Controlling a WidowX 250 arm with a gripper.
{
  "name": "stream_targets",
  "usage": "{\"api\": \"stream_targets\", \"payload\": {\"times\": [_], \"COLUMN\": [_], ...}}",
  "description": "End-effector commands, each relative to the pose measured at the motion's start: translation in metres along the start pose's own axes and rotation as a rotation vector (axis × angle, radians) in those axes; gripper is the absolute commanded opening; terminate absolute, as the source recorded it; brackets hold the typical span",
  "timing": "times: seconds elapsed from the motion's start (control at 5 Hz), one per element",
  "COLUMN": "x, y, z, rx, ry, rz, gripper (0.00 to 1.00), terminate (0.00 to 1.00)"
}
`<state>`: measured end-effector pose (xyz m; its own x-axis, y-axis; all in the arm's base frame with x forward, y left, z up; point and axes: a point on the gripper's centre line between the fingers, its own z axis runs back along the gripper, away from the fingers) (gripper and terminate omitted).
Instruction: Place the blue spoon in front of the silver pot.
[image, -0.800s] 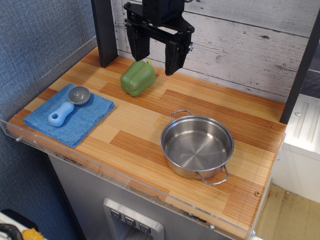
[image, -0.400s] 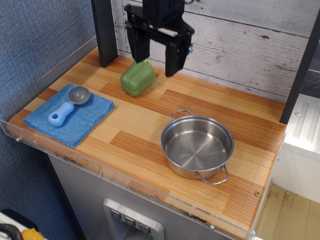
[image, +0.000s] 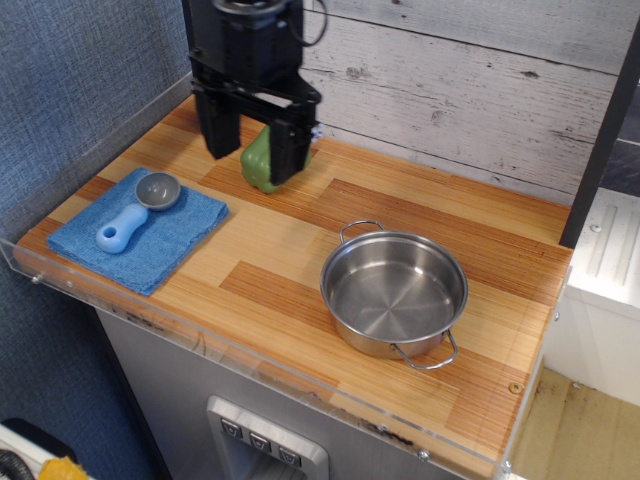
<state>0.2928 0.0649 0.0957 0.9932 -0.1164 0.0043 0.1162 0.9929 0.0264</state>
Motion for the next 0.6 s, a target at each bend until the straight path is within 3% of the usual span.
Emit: {"api": "stream_targets", "payload": {"times": [0.0, 0.2, 0.4], "x": [-0.036, -0.044, -0.055], "y": [0.053, 0.072, 0.094], "z": [-0.005, -0.013, -0.027], "rx": [0.053, 0.075, 0.083], "ry": [-0.080, -0.093, -0.083], "rz": [-0.056, -0.041, 0.069], "gripper": [1.00, 1.00, 1.00], "terminate": [0.00, 0.00, 0.00]}}
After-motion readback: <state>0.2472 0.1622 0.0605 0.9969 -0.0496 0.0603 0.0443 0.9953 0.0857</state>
